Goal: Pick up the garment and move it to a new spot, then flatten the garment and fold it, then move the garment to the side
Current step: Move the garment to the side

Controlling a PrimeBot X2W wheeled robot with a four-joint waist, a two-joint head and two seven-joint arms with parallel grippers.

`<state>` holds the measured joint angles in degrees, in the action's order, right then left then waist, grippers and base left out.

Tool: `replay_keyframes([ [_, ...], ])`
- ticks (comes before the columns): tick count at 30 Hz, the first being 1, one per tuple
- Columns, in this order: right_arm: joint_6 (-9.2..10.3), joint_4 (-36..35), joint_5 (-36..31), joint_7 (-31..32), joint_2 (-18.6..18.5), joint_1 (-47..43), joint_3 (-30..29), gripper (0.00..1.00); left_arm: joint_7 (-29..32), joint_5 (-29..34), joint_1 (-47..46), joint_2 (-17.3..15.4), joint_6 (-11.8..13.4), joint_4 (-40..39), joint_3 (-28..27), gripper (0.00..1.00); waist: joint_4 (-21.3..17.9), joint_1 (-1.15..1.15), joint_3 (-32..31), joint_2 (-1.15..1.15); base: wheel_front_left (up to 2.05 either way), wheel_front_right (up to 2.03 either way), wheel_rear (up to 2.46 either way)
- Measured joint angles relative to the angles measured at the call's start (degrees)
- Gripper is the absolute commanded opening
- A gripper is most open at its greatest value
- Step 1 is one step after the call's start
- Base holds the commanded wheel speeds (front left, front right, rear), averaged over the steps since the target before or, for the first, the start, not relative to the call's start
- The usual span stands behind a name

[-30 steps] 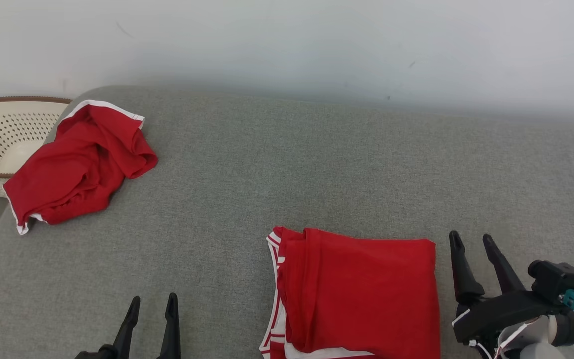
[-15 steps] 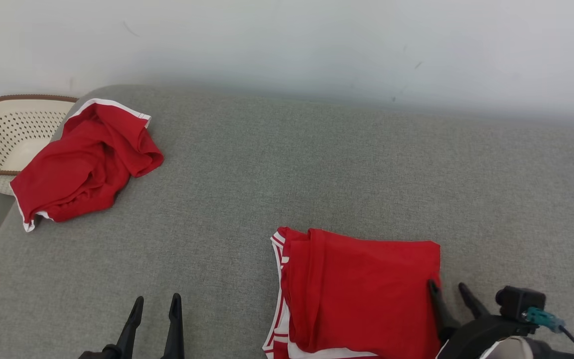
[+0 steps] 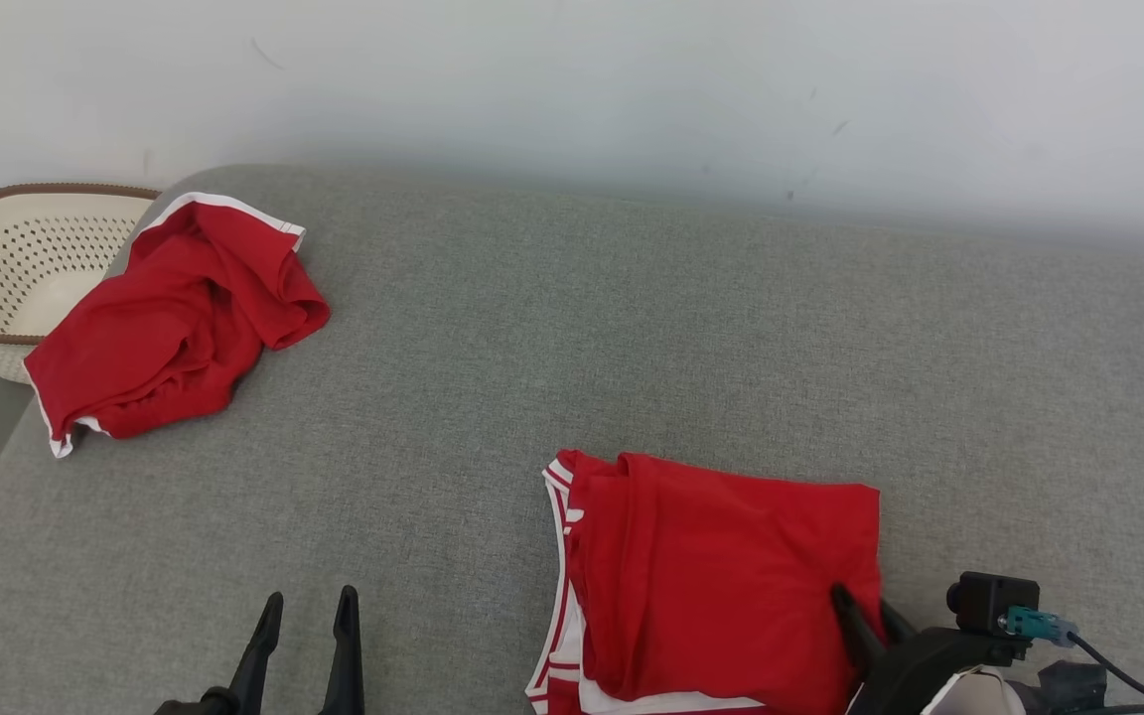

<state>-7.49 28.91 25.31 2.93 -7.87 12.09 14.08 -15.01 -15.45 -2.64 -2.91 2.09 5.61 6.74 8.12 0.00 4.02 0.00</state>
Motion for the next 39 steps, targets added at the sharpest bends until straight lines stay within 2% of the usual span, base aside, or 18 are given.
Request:
replay_keyframes([
  [8,-0.01,1.12,0.36,-1.90,-0.45,1.85,0.93,0.00,0.00,-0.09,-0.02,0.00,0.02,-0.10,-0.30,1.00,-0.11,0.00,0.33,0.00,0.00,0.00,0.00],
  [15,-0.01,0.10,-0.59,-1.47,-3.13,7.61,1.94,0.00,0.00,-0.26,-0.06,0.00,0.30,-1.33,-0.66,1.00,-0.87,0.00,1.44,0.00,0.00,0.00,0.00],
  [26,-0.01,-0.47,0.01,0.10,-12.38,22.69,3.44,0.00,-0.02,0.43,-3.69,0.00,0.58,-7.88,-1.86,1.00,-3.87,0.01,7.40,0.00,0.00,0.00,0.00],
  [33,-0.01,2.67,1.75,-0.58,-18.08,30.23,4.24,0.00,-0.01,3.65,-6.40,0.01,-0.01,-11.89,-1.75,1.00,-6.46,0.01,12.34,0.01,0.00,0.00,0.00],
  [39,-0.01,7.37,2.74,-1.21,-21.53,36.47,4.88,0.00,-0.01,5.48,-9.03,-0.42,-0.58,-15.24,-1.89,1.00,-8.61,0.01,16.29,0.01,0.00,0.00,0.00],
])
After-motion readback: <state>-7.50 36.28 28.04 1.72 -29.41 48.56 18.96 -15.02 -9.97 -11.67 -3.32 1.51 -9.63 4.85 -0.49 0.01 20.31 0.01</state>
